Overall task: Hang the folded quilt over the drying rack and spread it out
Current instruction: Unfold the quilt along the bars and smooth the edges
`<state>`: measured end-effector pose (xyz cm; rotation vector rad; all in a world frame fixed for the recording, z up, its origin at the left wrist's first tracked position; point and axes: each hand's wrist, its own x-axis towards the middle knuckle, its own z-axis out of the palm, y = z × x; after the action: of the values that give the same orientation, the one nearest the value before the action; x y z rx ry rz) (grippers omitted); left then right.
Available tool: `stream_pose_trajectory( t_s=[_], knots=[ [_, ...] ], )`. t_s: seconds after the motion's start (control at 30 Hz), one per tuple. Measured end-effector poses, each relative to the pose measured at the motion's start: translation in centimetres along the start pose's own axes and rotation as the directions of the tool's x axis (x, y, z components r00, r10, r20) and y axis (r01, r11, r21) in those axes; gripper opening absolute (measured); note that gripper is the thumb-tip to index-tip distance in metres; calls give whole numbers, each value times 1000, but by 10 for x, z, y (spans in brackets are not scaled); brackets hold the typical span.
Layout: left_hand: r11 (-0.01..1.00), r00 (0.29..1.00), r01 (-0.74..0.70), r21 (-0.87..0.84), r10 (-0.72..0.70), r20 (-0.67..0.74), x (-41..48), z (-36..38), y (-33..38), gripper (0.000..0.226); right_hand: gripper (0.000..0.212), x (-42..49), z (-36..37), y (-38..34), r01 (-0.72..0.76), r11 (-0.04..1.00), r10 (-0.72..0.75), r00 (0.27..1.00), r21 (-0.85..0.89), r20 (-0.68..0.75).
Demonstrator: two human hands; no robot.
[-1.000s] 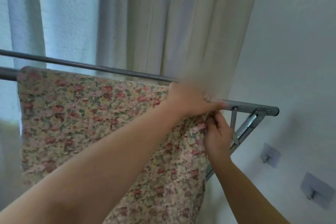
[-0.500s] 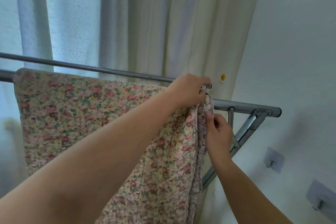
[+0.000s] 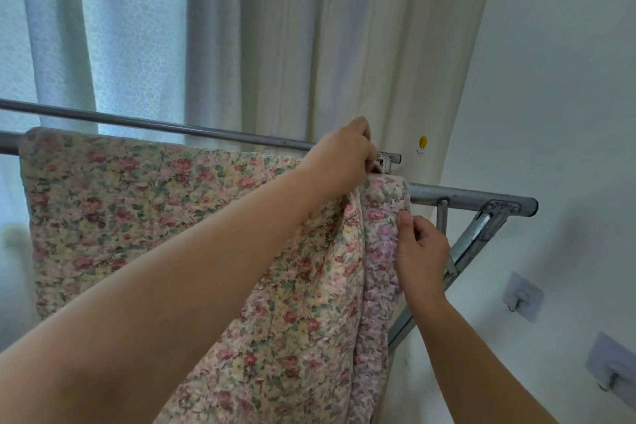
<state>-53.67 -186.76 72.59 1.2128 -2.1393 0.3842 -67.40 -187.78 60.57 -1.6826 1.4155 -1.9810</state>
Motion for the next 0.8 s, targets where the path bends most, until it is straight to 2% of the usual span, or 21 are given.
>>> stream_pose_trajectory(
  t_s=[0.1,0.2,0.27,0.3,0.33,0.4,0.47,0.5,0.57,0.67,0.8],
  knots=[
    [991,996,84,105,-88,31,1,-5,-5,27,47,-1,0,3,21,999,-21,1000,-36,7],
    [967,970,161,199,-193,149,-3,-2,-8,37,42,-1,2,4,-13,1000,13,1000,-1,7],
    [965,956,179,191,-216,198,-6,3,-10,57,28,-2,6,4,-36,999,37,999,33,-15],
    [965,957,174,197,-213,195,-7,5,-11,62,14,-3,8,3,-39,999,41,998,35,-55],
    [966,962,167,198,-203,182,-7,7,-12,63,11,-5,9,-1,-14,1000,16,993,14,-116],
    [971,970,140,192,-173,169,-6,5,-14,58,26,-3,11,-14,167,985,-173,960,-48,-219],
    [977,973,132,166,-160,164,-6,3,-15,52,25,1,16,-34,370,925,-380,904,-89,-195],
    [979,975,130,154,-154,157,-6,2,-15,48,24,4,21,-43,431,898,-439,885,-86,-153],
    [985,980,112,132,-132,151,-7,1,-15,41,30,15,33,-55,494,867,-498,863,-62,-89],
    [991,982,94,93,-108,157,-8,-1,-16,37,38,31,45,-56,517,852,-522,849,-77,-77],
    [993,978,99,68,-110,179,-10,-5,-18,46,36,43,46,-44,564,776,-604,794,-283,-74]
  ],
)
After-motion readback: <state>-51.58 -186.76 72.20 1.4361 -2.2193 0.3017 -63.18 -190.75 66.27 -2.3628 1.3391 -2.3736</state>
